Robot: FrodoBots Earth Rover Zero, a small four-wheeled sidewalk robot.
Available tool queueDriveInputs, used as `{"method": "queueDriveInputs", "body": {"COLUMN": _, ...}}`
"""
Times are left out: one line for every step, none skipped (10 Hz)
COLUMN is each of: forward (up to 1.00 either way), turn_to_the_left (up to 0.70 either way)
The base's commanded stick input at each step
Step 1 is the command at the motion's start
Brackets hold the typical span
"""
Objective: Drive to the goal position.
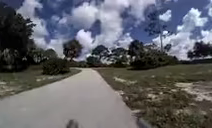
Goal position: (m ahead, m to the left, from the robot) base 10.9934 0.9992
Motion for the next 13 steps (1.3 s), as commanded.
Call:
{"method": "queueDriveInputs", "body": {"forward": 0.85, "turn_to_the_left": 0.34}}
{"method": "queueDriveInputs", "body": {"forward": 0.85, "turn_to_the_left": 0.34}}
{"method": "queueDriveInputs", "body": {"forward": 0.85, "turn_to_the_left": 0.26}}
{"method": "queueDriveInputs", "body": {"forward": 0.85, "turn_to_the_left": 0.00}}
{"method": "queueDriveInputs", "body": {"forward": 0.85, "turn_to_the_left": 0.00}}
{"method": "queueDriveInputs", "body": {"forward": 0.85, "turn_to_the_left": 0.00}}
{"method": "queueDriveInputs", "body": {"forward": 0.85, "turn_to_the_left": 0.00}}
{"method": "queueDriveInputs", "body": {"forward": 0.85, "turn_to_the_left": 0.00}}
{"method": "queueDriveInputs", "body": {"forward": 0.85, "turn_to_the_left": 0.00}}
{"method": "queueDriveInputs", "body": {"forward": 0.85, "turn_to_the_left": 0.00}}
{"method": "queueDriveInputs", "body": {"forward": 0.85, "turn_to_the_left": 0.00}}
{"method": "queueDriveInputs", "body": {"forward": 0.85, "turn_to_the_left": 0.00}}
{"method": "queueDriveInputs", "body": {"forward": 0.85, "turn_to_the_left": 0.00}}
